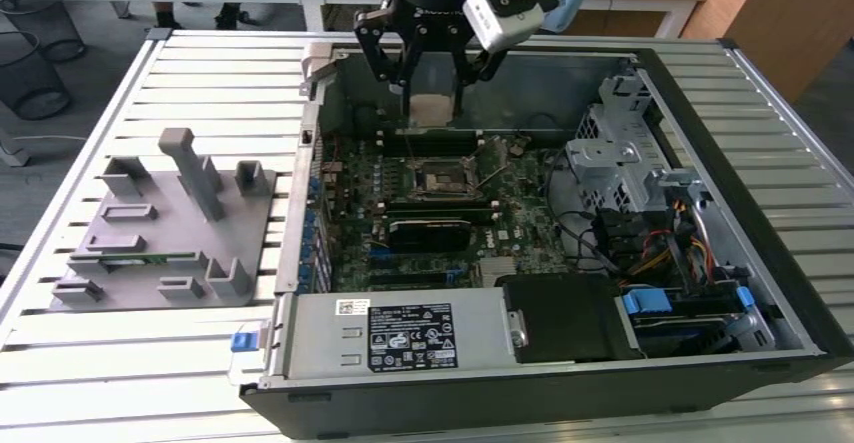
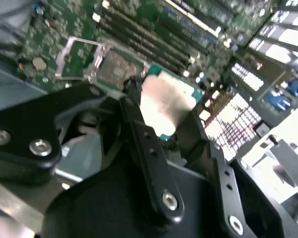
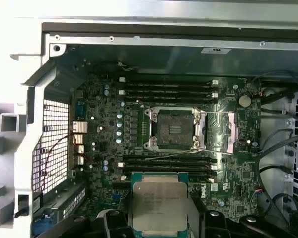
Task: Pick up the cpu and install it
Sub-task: 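Pick up the cpu and move it towards the insertion slot, then place the cpu into insertion slot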
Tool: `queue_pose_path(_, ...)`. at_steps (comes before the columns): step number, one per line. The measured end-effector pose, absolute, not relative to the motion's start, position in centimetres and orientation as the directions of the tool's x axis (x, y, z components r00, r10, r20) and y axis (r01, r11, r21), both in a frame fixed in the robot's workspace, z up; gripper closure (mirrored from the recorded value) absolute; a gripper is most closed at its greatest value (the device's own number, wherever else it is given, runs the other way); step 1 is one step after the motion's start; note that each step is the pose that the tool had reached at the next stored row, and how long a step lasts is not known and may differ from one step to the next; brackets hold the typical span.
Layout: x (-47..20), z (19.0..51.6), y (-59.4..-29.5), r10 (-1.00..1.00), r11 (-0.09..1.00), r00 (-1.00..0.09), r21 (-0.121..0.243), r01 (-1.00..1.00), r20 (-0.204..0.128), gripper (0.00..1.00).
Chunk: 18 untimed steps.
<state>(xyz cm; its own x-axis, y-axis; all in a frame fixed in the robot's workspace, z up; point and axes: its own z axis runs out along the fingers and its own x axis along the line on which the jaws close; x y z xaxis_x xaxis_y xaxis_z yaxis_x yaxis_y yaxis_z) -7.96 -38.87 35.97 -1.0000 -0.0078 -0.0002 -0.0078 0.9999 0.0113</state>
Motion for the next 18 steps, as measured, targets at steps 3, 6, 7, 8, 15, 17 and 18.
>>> queue_pose_path(3, -7.58, 35.89, -38.84, -0.008, 1.000, -1.000, 0.011, -0.008, 0.000, 0.47)
queue_pose_path(6, -7.22, 35.87, -38.84, -0.008, 1.000, -1.000, 0.011, -0.008, 0.000, 0.47)
queue_pose_path(7, -7.14, 35.85, -38.84, -0.008, 1.000, -1.000, 0.011, -0.008, 0.000, 0.47)
queue_pose_path(8, -7.08, 35.85, -38.84, -0.008, 1.000, -1.000, 0.011, -0.008, 0.000, 0.47)
queue_pose_path(15, -6.87, 35.84, -38.84, -0.008, 1.000, -1.000, 0.011, -0.008, 0.000, 0.47)
queue_pose_path(17, -6.87, 35.84, -38.84, -0.006, 1.000, -1.000, 0.011, -0.006, 0.000, 0.47)
queue_pose_path(18, -6.86, 35.83, -38.84, -0.003, 1.000, -1.000, 0.011, -0.003, 0.000, 0.47)
